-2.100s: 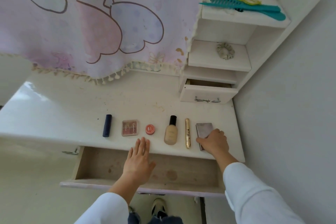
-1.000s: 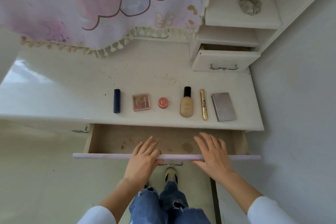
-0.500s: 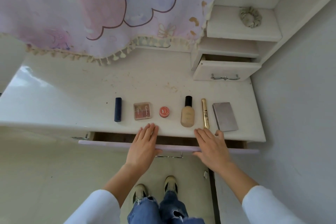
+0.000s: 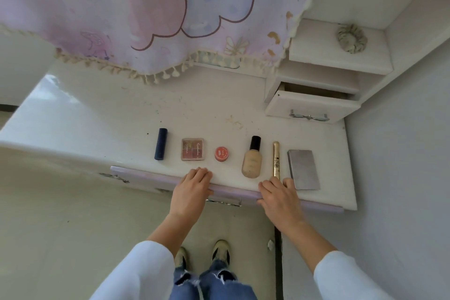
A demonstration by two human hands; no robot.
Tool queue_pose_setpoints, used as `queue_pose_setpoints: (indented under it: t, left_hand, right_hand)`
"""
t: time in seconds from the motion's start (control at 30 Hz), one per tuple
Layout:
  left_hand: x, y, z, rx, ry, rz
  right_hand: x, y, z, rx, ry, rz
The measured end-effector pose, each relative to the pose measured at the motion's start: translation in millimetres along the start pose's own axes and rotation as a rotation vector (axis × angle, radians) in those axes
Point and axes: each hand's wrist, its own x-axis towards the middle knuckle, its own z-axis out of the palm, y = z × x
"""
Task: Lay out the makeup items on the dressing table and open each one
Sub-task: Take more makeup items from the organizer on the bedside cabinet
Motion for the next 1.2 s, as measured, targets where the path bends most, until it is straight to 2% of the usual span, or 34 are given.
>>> queue_pose_setpoints:
  t: [0.17,0.23,0.43,0.57,0.67,0.7,1.0,1.2]
  left_hand:
    - [-6.9,11.2,-7.5,-0.143,-0.076,-0.100]
    - [-18.3,13.7,-14.4,-0.176,-0.057,-0.133]
    - [-104.6,-12.4,-42.9,-0.242,0.014,-0.319]
    - [-208.6,-60.5,-58.7,-0.191,0.060,-0.542]
    - [-296.4,-92.0,-74.1,-0.197,0.121,-0.686]
    - [-333.8,-102.0,-81.7,-0.188,0.145,-0.737]
    - [-649.6,-164.1,-122.9,-0.149,0.174,-1.315]
    - [-832.2,-191.1,-148.2,-0.200,0.334,-1.656]
  right_hand:
    - [-0.8,-8.7,-9.3,0.021,-0.082,0.069]
    - [-2.5,-20.0,-16.9,0.073,-0.108,0.102]
    - [-3.8,-98.7,-41.0,0.229,-0.190,-0.015]
    - [-15.6,-203.1,-59.6,0.213,-0.240,-0.212]
    - [-40.7,-290.1,-72.4,0.216,-0.213,-0.354]
    - [-55.0,-324.7,-79.6,0.211,-0.175,-0.399]
    - [-183.0,-609.8,-137.0,0.186,-0.174,-0.904]
    - [-264.7,-790.8,-175.9,0.145,-0.167,-1.227]
